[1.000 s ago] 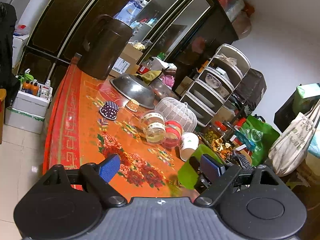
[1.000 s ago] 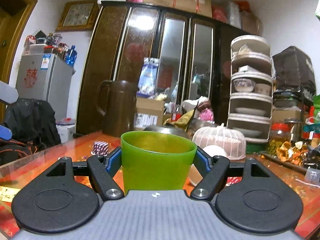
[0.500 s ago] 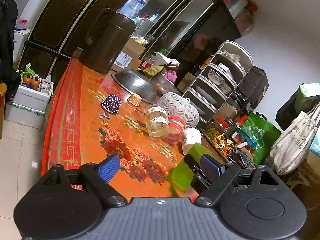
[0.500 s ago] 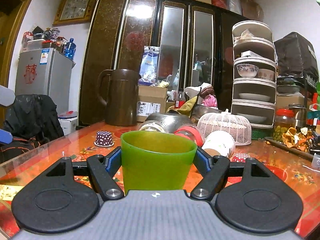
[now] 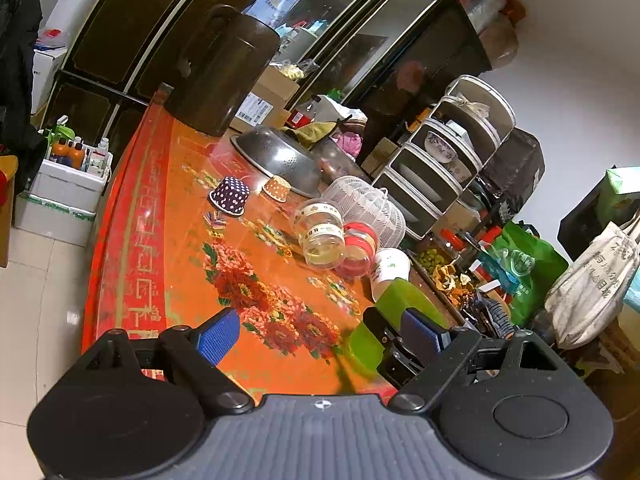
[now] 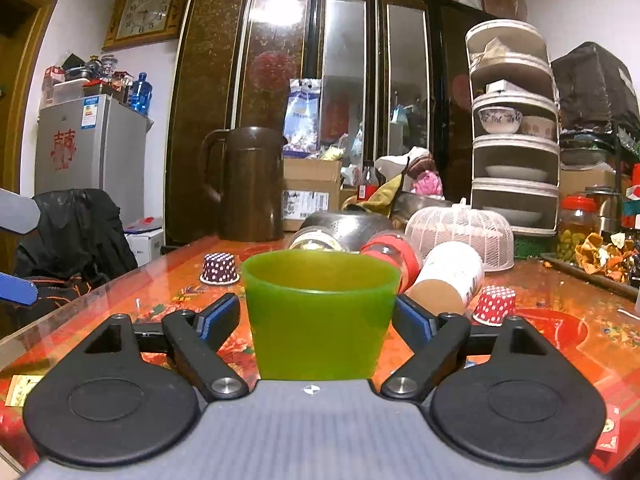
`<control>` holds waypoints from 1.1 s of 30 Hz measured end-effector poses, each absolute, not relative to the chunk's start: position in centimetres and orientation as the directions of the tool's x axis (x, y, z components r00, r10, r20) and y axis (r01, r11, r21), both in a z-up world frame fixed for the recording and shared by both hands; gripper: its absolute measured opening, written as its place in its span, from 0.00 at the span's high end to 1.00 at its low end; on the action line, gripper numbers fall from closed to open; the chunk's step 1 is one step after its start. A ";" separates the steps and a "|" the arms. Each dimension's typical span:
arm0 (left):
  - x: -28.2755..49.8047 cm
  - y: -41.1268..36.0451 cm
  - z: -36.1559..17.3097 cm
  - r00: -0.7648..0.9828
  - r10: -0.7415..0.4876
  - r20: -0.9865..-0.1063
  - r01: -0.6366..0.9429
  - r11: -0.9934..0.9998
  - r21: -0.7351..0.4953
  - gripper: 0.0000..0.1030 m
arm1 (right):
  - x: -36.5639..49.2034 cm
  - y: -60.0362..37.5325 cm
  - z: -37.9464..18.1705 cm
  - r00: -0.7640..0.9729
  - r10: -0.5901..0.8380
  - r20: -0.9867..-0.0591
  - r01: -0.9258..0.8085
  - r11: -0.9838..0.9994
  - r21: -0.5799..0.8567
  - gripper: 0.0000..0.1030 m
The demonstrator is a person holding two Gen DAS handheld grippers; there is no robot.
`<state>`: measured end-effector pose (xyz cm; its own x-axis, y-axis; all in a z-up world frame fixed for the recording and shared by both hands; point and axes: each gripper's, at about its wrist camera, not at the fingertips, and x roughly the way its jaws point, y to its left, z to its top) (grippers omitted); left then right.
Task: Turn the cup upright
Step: 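Rotate the right tool to turn the green cup opening upward, then lower the upright green cup onto the tablecloth and open the right tool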
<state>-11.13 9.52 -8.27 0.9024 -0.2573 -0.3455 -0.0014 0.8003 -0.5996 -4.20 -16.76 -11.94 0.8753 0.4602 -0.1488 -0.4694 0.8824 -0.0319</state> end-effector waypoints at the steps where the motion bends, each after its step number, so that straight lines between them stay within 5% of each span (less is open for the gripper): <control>1: -11.1 9.5 -8.3 0.902 -0.257 -0.347 -0.002 0.801 -0.599 0.13 | -4.1 -16.8 -11.9 0.873 0.461 -0.159 -0.470 0.882 -0.025 0.15; 5: -10.8 9.2 -8.5 0.895 -0.247 -0.370 -0.012 0.818 -0.575 0.11 | -4.2 -16.8 -11.8 0.875 0.452 -0.175 -0.463 0.886 -0.025 0.01; 10: -10.7 7.2 -7.6 0.900 -0.137 -0.414 -0.047 0.914 -0.404 0.02 | -6.2 -19.2 -10.9 0.863 0.451 -0.228 -0.453 0.890 0.045 0.01; 19: -11.3 1.1 -1.7 0.898 -0.088 -0.432 0.041 0.992 -0.119 0.01 | -10.0 -24.5 -3.0 0.788 0.477 -0.390 -0.467 0.875 0.127 0.01; 33: -11.9 -1.6 2.1 0.859 -0.136 -0.494 0.088 0.989 -0.119 0.01 | -10.5 -25.8 -0.4 0.789 0.461 -0.407 -0.456 0.883 0.117 0.01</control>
<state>-11.93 -1.62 2.09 0.8586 -0.1363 -0.4943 0.0884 0.9889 -0.1192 -10.49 -25.78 -0.42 0.7888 0.4609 -0.4066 -0.4555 0.8825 0.1167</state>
